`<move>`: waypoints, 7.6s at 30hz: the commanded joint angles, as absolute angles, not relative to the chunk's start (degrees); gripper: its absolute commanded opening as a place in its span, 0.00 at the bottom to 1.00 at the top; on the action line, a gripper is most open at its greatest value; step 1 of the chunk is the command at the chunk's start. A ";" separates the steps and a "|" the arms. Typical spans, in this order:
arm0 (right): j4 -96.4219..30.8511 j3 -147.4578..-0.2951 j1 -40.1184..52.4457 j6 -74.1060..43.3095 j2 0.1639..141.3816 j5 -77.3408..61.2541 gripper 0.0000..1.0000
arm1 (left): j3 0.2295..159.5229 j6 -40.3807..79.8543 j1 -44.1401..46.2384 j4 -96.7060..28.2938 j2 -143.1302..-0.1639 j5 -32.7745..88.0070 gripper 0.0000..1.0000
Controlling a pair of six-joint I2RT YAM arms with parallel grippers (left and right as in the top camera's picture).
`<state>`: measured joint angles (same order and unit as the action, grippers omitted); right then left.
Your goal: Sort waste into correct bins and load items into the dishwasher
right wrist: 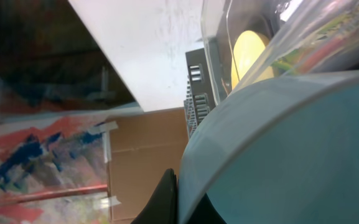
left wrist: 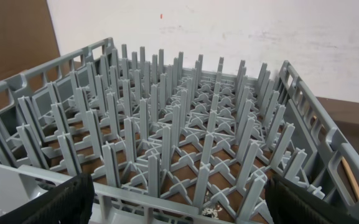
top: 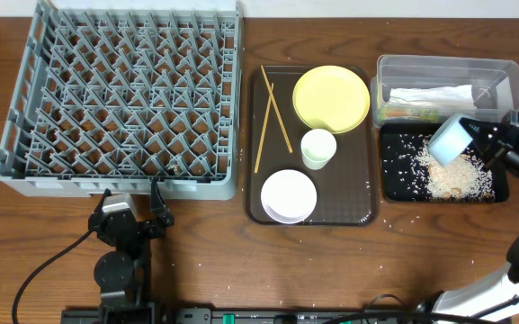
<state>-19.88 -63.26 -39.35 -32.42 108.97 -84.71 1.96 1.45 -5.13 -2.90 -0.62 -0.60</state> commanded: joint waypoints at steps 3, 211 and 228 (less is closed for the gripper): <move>-20.86 -63.90 -38.39 -31.20 107.72 -84.60 0.01 | 0.23 1.08 -4.95 -3.99 -0.34 -1.72 0.89; -49.95 -97.38 12.56 -8.84 111.68 -35.33 0.63 | 58.81 38.00 -3.55 -4.45 -82.28 61.36 0.24; -59.20 -97.38 11.73 -8.45 106.48 -18.00 0.69 | 78.85 19.90 8.71 -53.67 -82.56 10.92 0.27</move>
<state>-58.74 -97.65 12.12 -9.34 107.18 -19.92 77.82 23.31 6.70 -50.83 -82.72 25.89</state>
